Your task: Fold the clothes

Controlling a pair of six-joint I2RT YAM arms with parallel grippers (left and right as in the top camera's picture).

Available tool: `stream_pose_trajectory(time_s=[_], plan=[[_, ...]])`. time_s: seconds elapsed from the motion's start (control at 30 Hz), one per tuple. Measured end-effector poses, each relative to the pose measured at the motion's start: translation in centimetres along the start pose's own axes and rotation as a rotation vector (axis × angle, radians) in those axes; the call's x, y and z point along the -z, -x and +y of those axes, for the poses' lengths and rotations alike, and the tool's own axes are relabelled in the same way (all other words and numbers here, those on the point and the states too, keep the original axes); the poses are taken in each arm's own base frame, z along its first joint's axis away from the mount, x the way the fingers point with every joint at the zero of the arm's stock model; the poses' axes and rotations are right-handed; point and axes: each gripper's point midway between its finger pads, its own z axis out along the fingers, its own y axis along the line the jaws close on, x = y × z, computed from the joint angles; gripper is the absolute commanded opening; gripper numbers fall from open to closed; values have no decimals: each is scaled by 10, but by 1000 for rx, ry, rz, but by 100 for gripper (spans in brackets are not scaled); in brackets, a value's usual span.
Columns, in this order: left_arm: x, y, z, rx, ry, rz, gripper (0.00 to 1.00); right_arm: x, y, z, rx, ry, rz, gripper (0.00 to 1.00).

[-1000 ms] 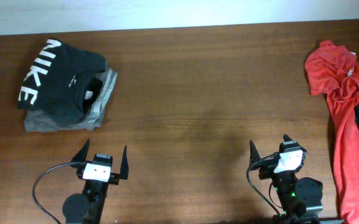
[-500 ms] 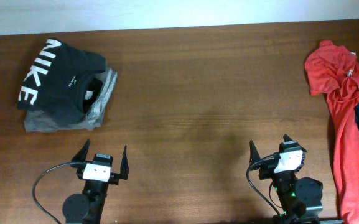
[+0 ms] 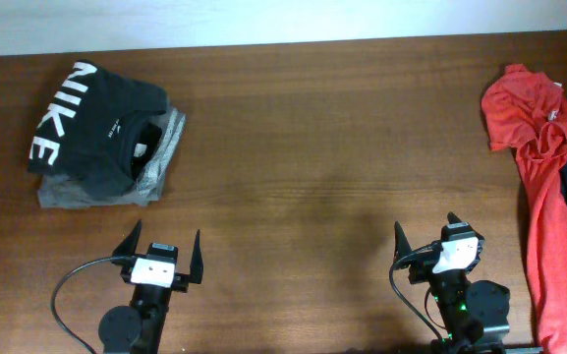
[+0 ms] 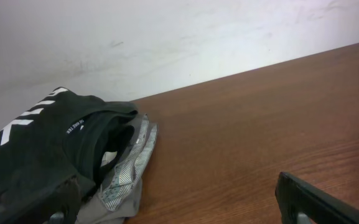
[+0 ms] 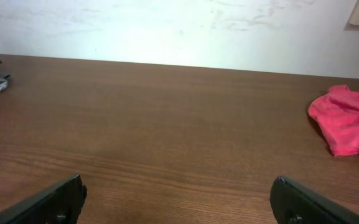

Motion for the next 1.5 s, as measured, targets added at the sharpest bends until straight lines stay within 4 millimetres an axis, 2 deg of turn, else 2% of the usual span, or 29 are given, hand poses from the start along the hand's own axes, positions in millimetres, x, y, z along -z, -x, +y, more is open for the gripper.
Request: stream_pose_trajectory(time_s=[0.37,0.53,0.63,0.8,0.97,1.13,1.23,1.3,1.4,1.5], plan=[[0,0,0,0,0,0,99,0,0,4,0,25,-1,99],[0,5,1,-3,6,-19,99,1,2,21,1,123,-8,99],[0,0,2,-5,11,2,100,3,3,34,-12,199,-12,99],[0,3,4,-6,20,-11,99,6,6,46,-113,275,-11,99],[2,32,-2,-4,-20,-130,99,11,28,49,-165,294,-65,99],[7,53,2,6,-17,-157,100,28,85,36,-187,223,-100,99],[7,66,9,17,7,-115,99,29,100,25,-212,147,13,99],[4,74,14,30,11,-62,99,22,106,17,-226,96,124,99],[-5,83,18,60,3,32,99,6,113,10,-241,49,276,99],[-23,88,19,94,-34,206,99,-13,115,5,-254,15,440,99]])
